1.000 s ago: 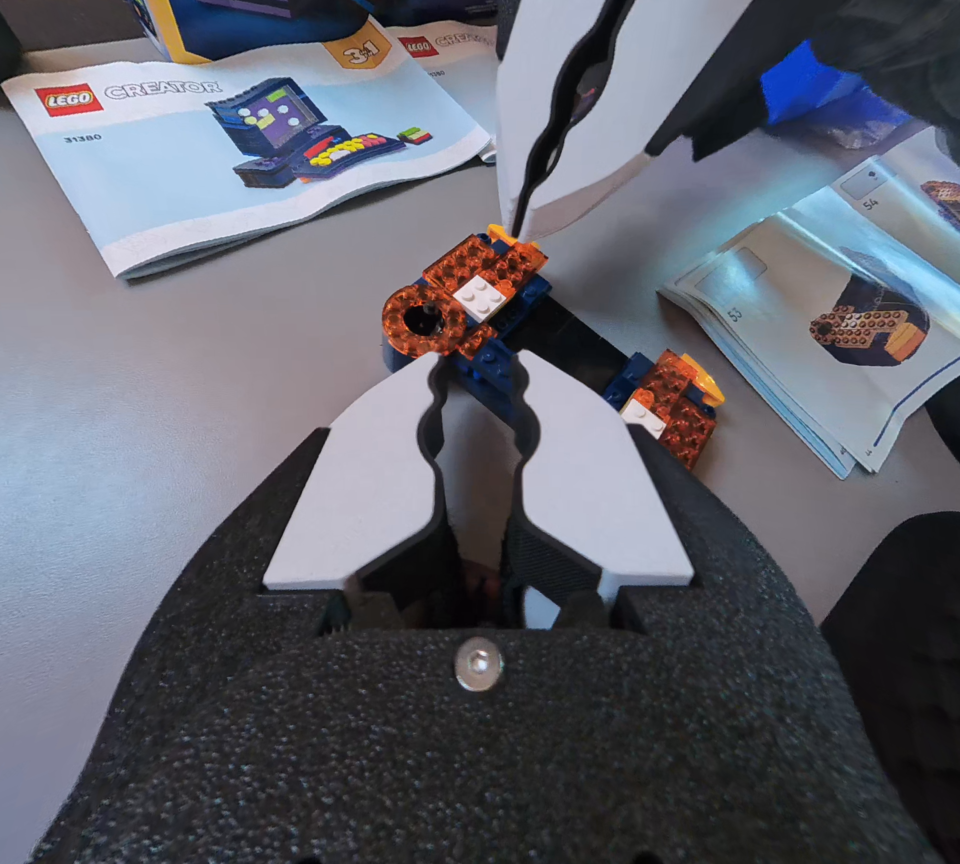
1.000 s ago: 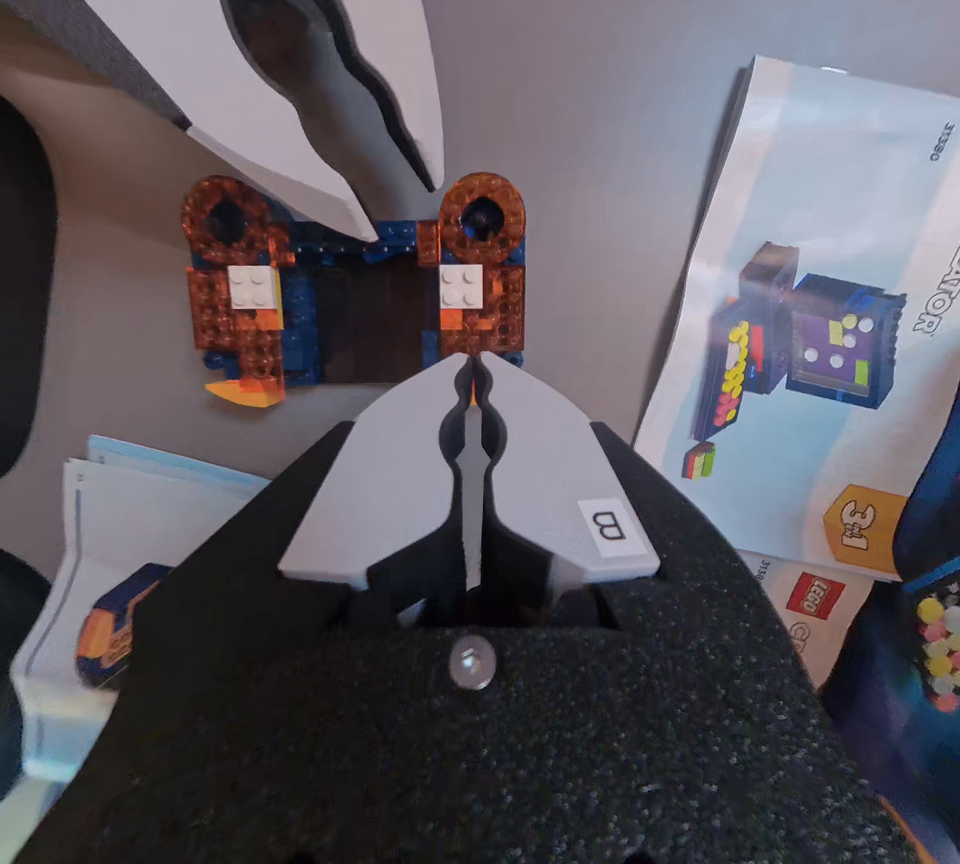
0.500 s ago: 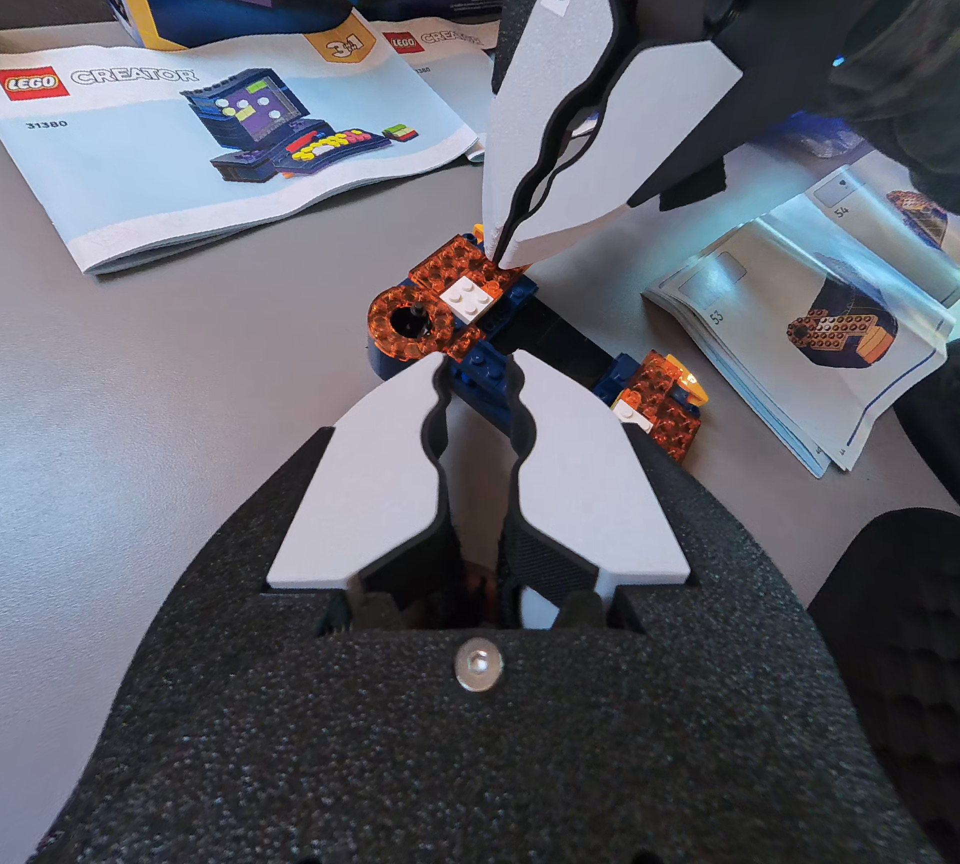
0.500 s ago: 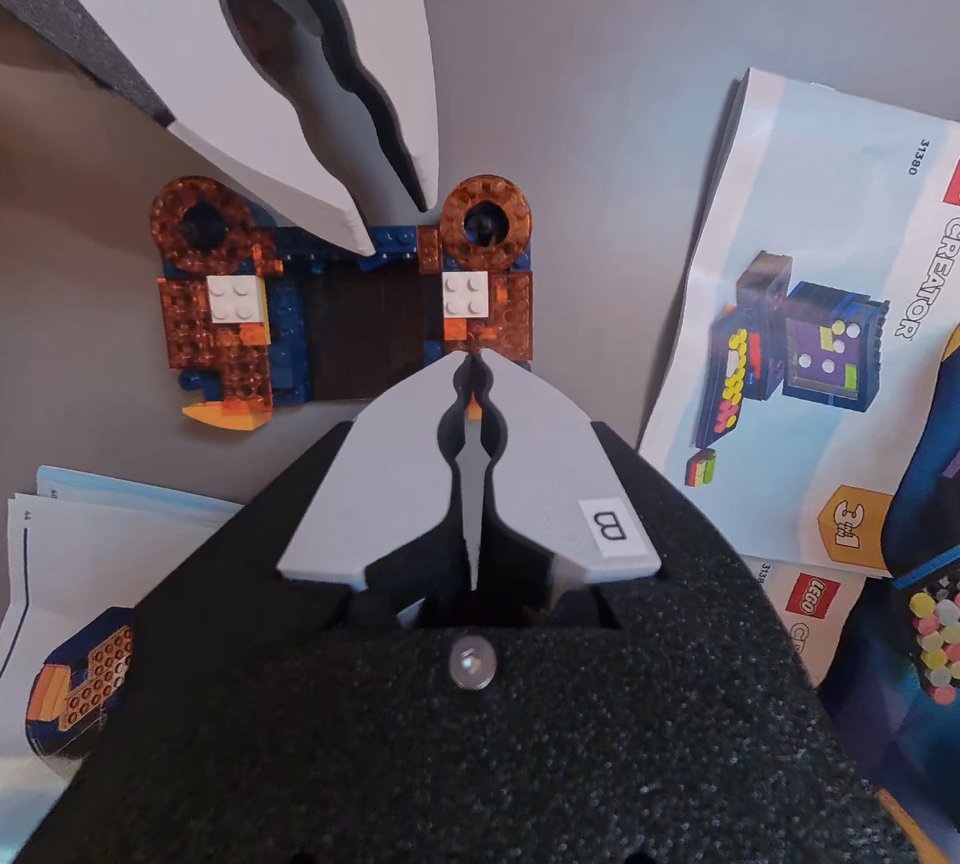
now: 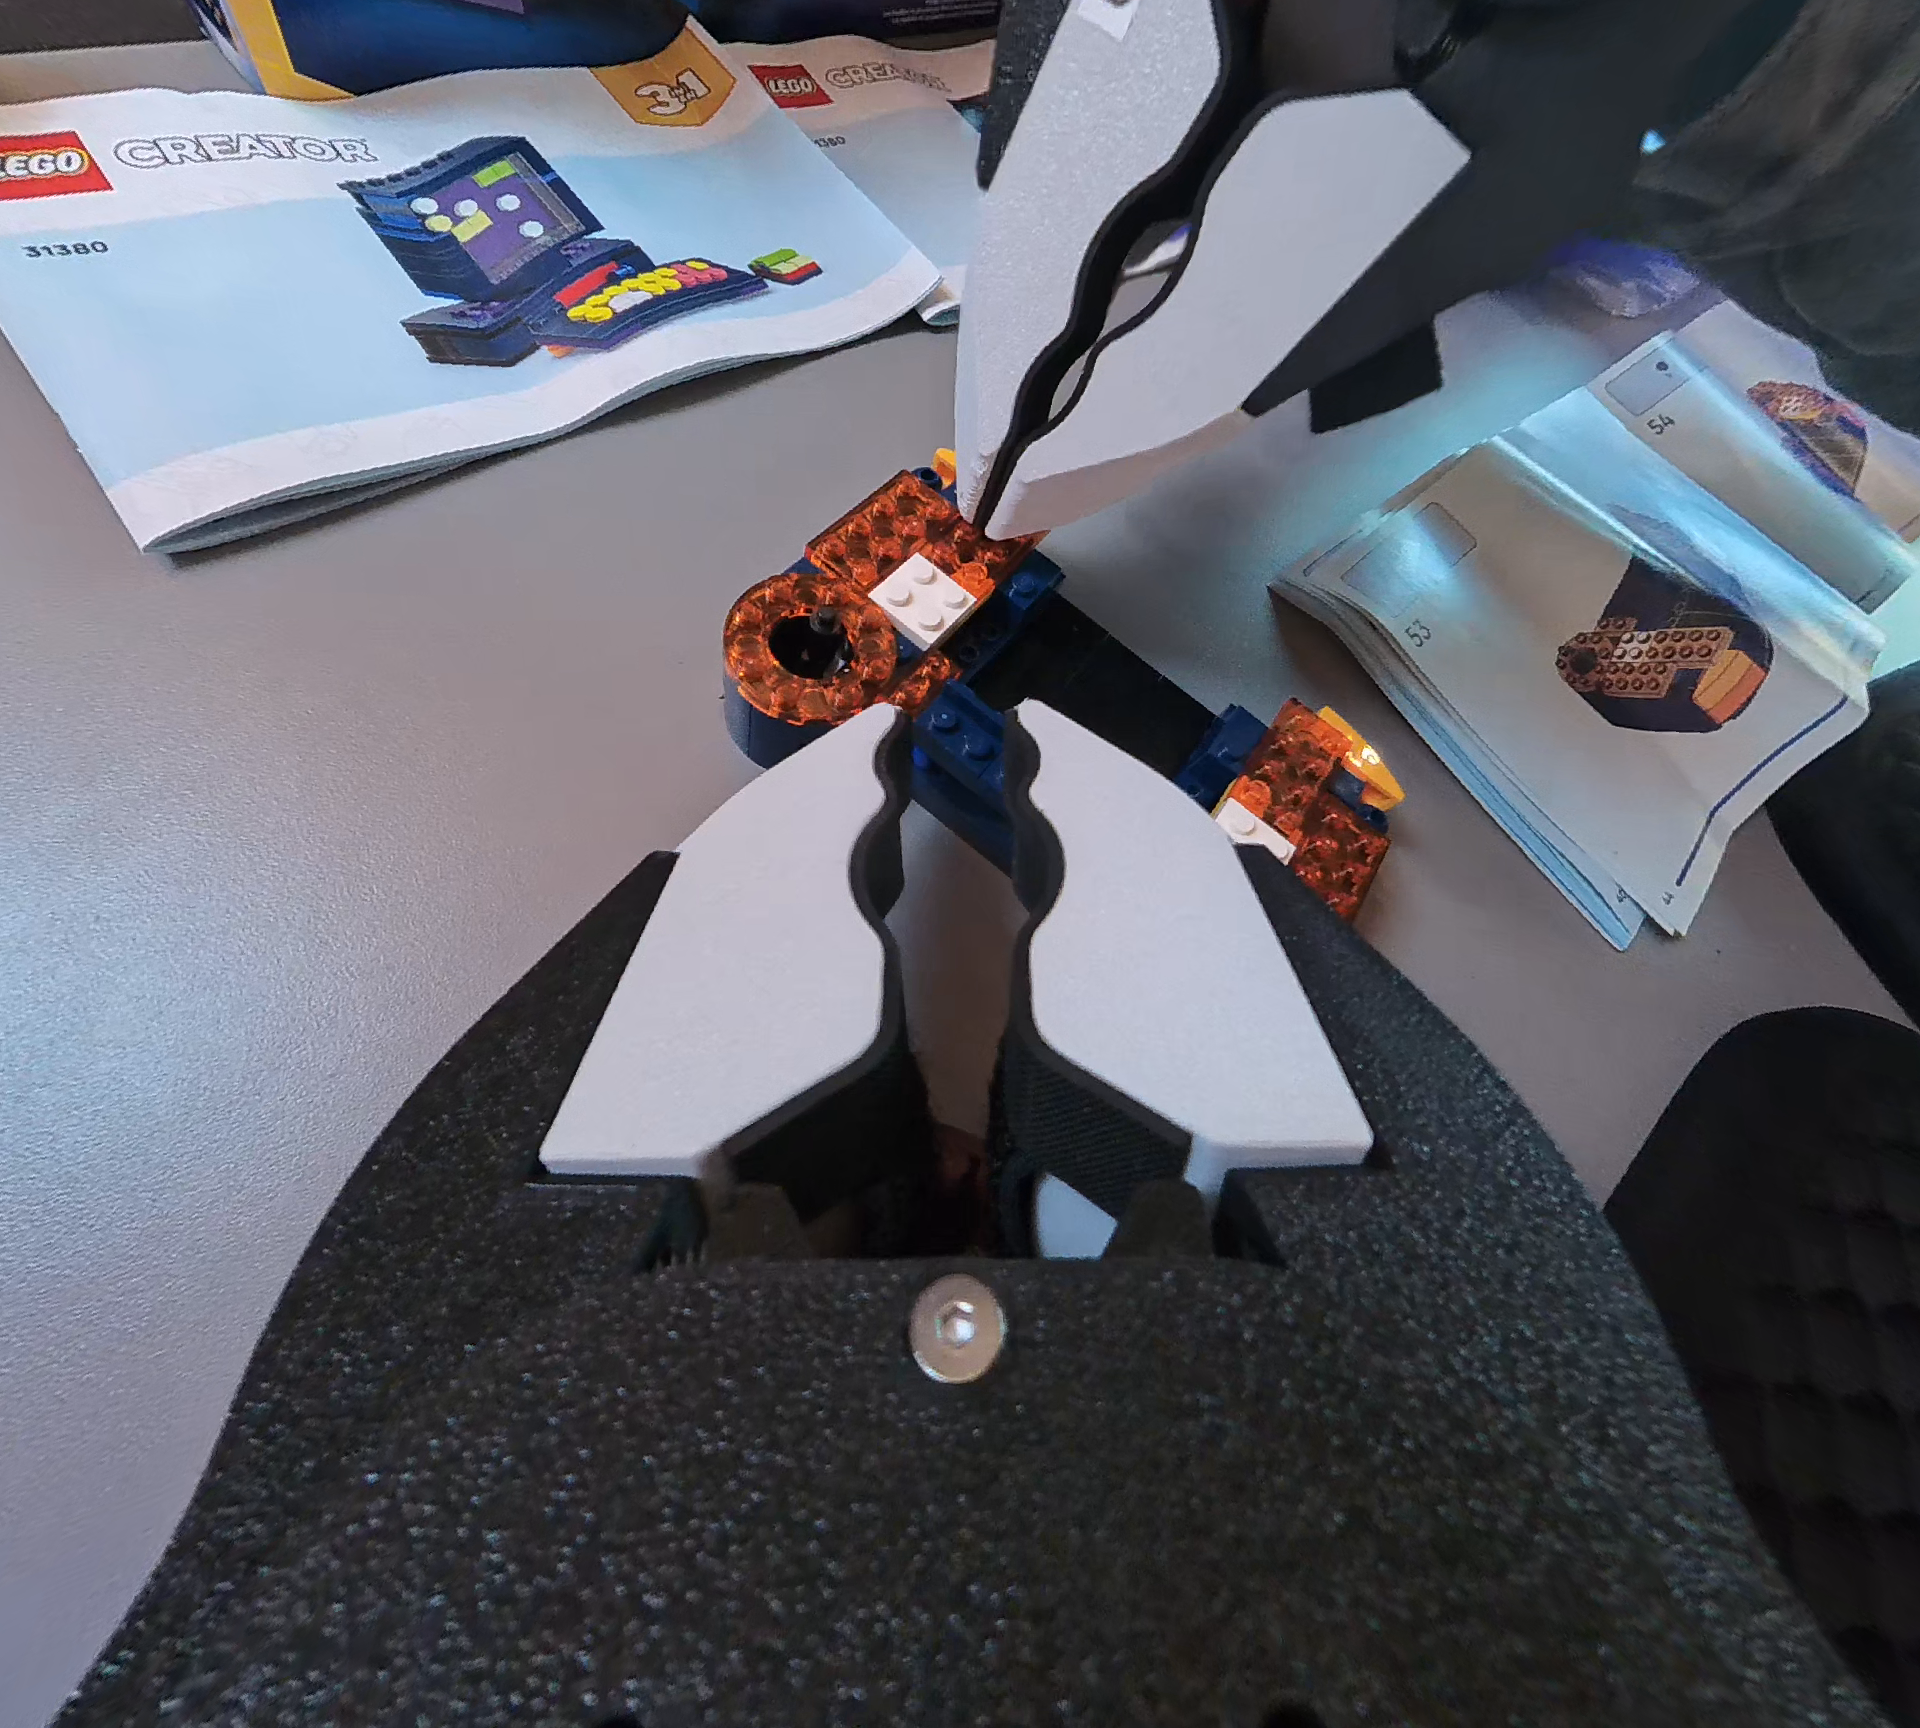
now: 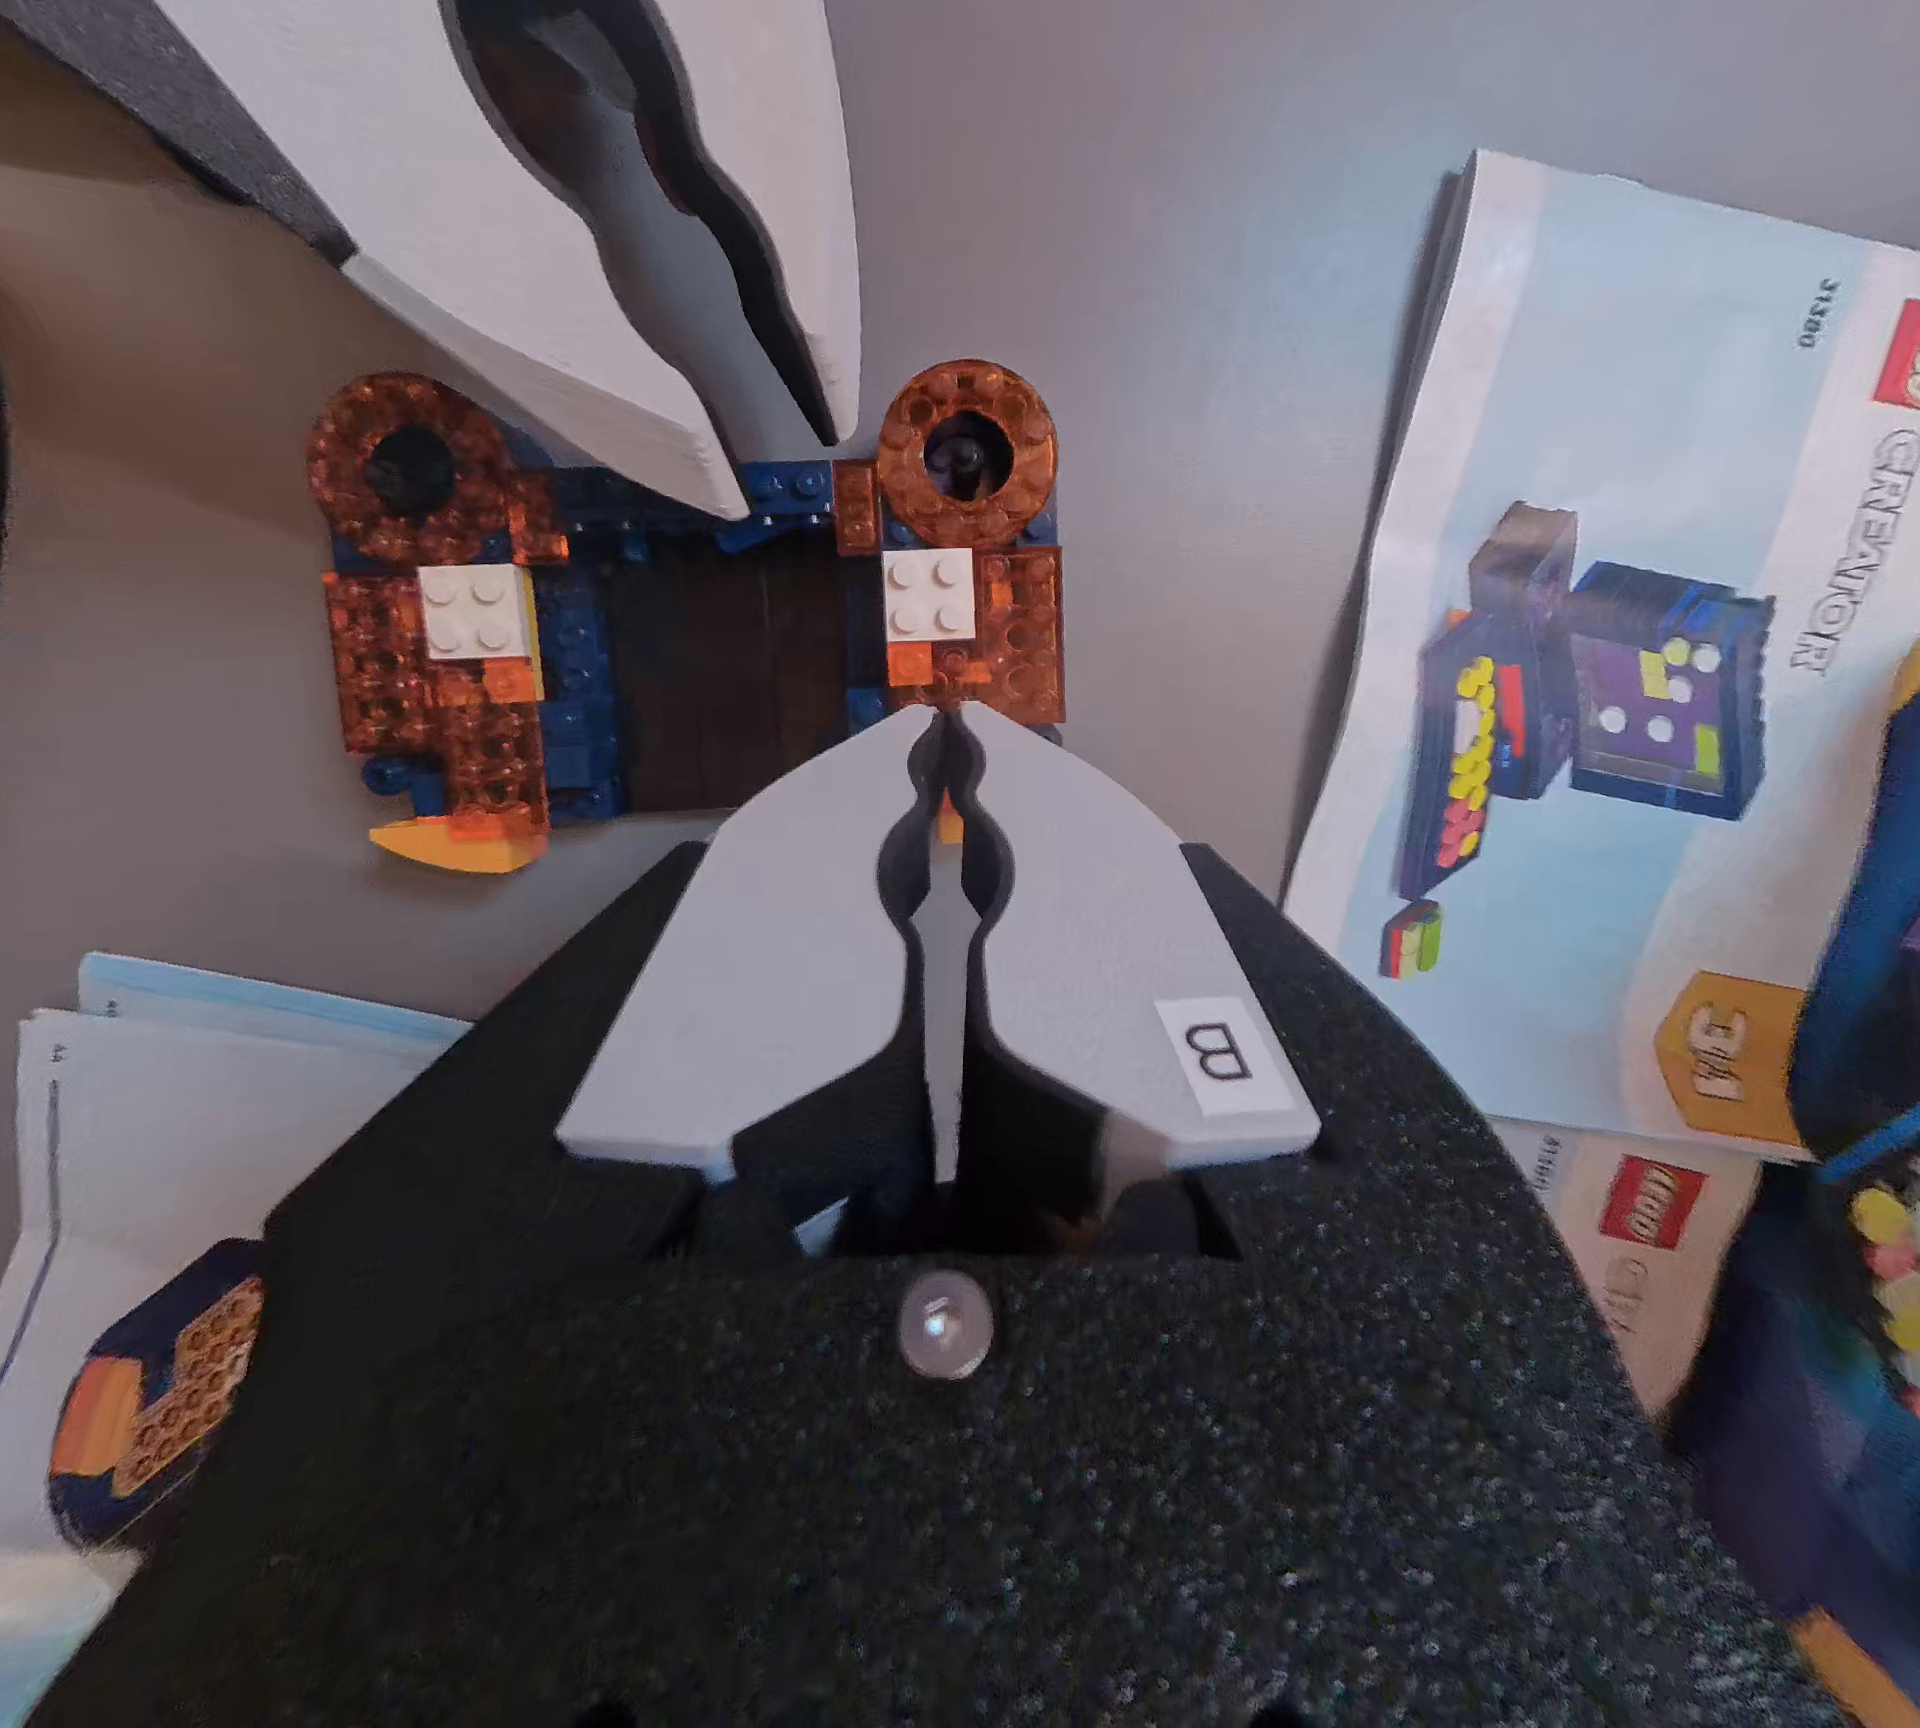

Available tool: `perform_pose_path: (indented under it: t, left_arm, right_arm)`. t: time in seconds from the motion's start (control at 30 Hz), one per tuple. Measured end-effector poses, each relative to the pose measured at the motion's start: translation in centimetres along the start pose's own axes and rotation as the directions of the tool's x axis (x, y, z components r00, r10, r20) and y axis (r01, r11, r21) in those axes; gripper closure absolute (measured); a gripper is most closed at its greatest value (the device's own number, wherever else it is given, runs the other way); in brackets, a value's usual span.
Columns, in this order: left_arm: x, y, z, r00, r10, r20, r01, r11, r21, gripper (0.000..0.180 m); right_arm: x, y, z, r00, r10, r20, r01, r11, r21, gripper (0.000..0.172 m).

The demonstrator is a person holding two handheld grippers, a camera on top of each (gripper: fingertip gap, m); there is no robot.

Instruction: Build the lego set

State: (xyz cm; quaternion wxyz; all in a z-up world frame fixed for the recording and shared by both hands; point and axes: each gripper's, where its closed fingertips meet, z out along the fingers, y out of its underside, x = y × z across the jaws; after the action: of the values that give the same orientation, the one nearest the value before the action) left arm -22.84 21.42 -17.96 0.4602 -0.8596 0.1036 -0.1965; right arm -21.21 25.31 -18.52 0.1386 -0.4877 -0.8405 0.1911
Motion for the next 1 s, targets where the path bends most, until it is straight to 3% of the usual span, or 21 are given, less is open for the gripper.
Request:
perform_pose_path:
  t: [0.07, 0.17, 0.37, 0.53, 0.63, 0.73, 0.8, 0.9, 1.0]
  left_arm:
    - [0.0, -0.1, 0.0, 1.0, 0.007, -0.001, -0.007, 1.0, 0.004, 0.165]
    - [-0.1, -0.7, -0.4, 0.998, 0.057, 0.02, -0.058, 0.997, 0.046, 0.165]
    - [0.4, -2.5, -1.6, 0.994, 0.107, 0.018, -0.109, 0.982, 0.152, 0.158]
    - [1.1, -4.7, -3.1, 0.991, 0.136, 0.021, -0.136, 0.954, 0.267, 0.131]
    - [2.5, -5.6, -4.0, 0.983, 0.179, 0.039, -0.183, 0.944, 0.274, 0.112]
    - [6.2, -6.2, -4.4, 0.969, 0.247, 0.015, -0.243, 0.935, 0.259, 0.115]
    - [9.2, -6.4, -4.0, 0.968, 0.251, -0.031, -0.236, 0.941, 0.244, 0.122]
    - [13.7, -5.8, -2.4, 0.958, 0.262, -0.119, -0.235, 0.951, 0.198, 0.128]
    - [17.7, -4.5, -0.5, 0.936, 0.3, -0.187, -0.281, 0.952, 0.121, 0.131]
  right_arm:
    - [0.3, 0.1, -0.4, 0.993, 0.108, 0.053, -0.109, 0.994, 0.016, 0.172]
    - [0.8, -2.1, -4.6, 0.969, 0.234, 0.085, -0.248, 0.938, 0.244, 0.167]
    - [-2.5, -0.2, -14.8, 0.961, 0.262, -0.085, -0.203, 0.881, 0.428, 0.14]
    - [-7.9, 6.1, -19.1, 0.897, 0.387, -0.213, -0.248, 0.84, 0.482, 0.111]
    - [-10.5, 11.9, -20.9, 0.79, 0.544, -0.283, -0.351, 0.779, 0.52, 0.107]
    - [-13.6, 18.6, -22.4, 0.64, 0.683, -0.351, -0.457, 0.706, 0.541, 0.11]
    - [-16.2, 21.8, -22.0, 0.564, 0.769, -0.299, -0.545, 0.619, 0.565, 0.116]
    - [-19.4, 24.6, -19.2, 0.516, 0.839, -0.175, -0.648, 0.516, 0.561, 0.124]
    - [-21.3, 27.0, -17.3, 0.478, 0.866, -0.148, -0.712, 0.48, 0.511, 0.132]
